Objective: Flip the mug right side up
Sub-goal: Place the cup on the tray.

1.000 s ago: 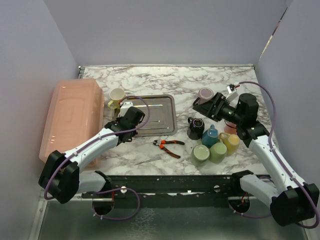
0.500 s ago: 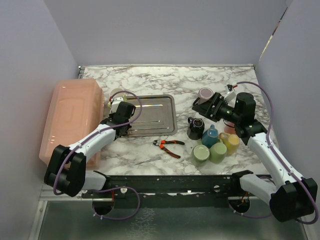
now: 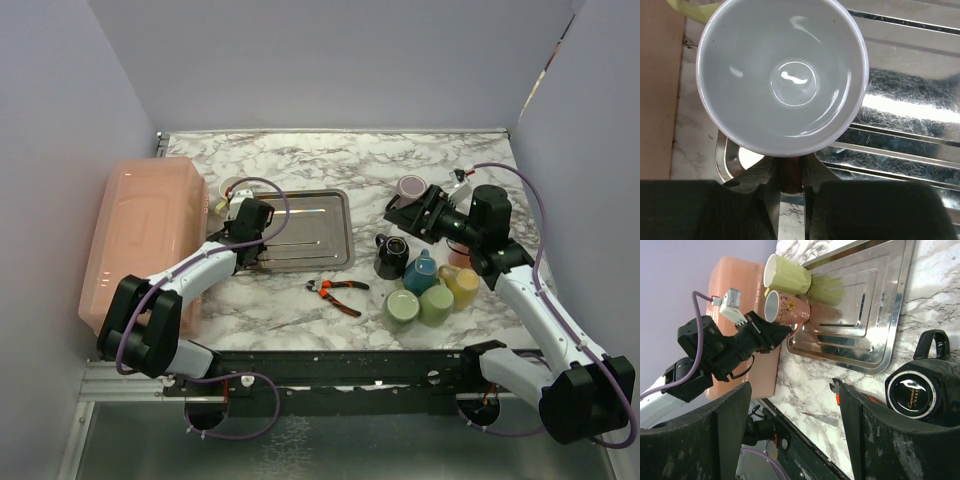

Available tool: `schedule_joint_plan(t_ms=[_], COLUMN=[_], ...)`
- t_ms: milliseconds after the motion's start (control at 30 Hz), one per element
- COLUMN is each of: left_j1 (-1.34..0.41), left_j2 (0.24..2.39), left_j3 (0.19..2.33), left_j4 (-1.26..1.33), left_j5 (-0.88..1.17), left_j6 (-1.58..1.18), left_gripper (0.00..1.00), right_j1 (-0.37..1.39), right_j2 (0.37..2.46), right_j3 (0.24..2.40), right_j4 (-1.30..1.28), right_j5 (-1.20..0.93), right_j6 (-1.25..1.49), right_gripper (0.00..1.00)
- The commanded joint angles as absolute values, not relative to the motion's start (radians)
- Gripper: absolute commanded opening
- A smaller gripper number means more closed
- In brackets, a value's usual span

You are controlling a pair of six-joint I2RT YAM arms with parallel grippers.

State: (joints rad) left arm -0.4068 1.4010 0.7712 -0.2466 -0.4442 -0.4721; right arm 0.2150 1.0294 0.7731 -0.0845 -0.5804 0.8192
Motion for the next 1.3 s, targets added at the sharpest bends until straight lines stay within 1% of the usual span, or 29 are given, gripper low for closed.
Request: schedule_joint_plan(t_ms=[0,100,167,233,400,533,733,833,1000,1167,1200,1233,1267], left_j1=[-0.39,-0.388,-0.387,-0.385,-0.384,-0.371,-0.352,-0.35,-0.35,-0.35,-0.35,-0.35,-0.35], left_j2=[1.437,1.437,1.433,1.429,1.397,1.366,1.386,1.396,1.356,1.233,1.215,1.202,1.194], left_j3=[0.798,0.805,0.808,0.811,0.823,0.833,0.857,0.877,0.913,0.897,0.894,0.89,0.883], left_j4=[-0.249,-0.277,-0.293,-0.305,-0.381,-0.448,-0.485,-0.507,-0.558,-0.594,-0.594,-0.593,-0.588], left_j5=[-0.472,-0.508,-0.535,-0.542,-0.597,-0.661,-0.68,-0.678,-0.559,-0.448,-0.42,-0.393,-0.376], left_j6=[-0.491,-0.503,-0.515,-0.523,-0.567,-0.595,-0.614,-0.617,-0.591,-0.576,-0.576,-0.579,-0.582], left_gripper=[0.24,0.42,0.49,0.52,0.53,0.61,0.62,0.6,0.59,0.61,0.61,0.56,0.5], right_j1=[0.218,0.218,0.218,0.219,0.218,0.219,0.218,0.218,0.218,0.218,0.218,0.218,0.218], right_j2=[1.028,1.029,1.031,1.033,1.035,1.039,1.042,1.035,1.032,1.034,1.037,1.041,1.046], right_j3=[0.776,0.77,0.766,0.762,0.76,0.757,0.749,0.75,0.751,0.75,0.75,0.749,0.749], right_j4=[-0.103,-0.101,-0.1,-0.098,-0.1,-0.1,-0.1,-0.107,-0.109,-0.099,-0.095,-0.093,-0.091], right_j5=[-0.584,-0.584,-0.587,-0.593,-0.6,-0.604,-0.612,-0.608,-0.607,-0.605,-0.605,-0.607,-0.608], right_j6=[0.816,0.816,0.816,0.818,0.819,0.822,0.831,0.828,0.828,0.827,0.827,0.827,0.827], right_gripper=[0.74,0.74,0.74,0.74,0.74,0.73,0.73,0.73,0.73,0.73,0.73,0.73,0.73])
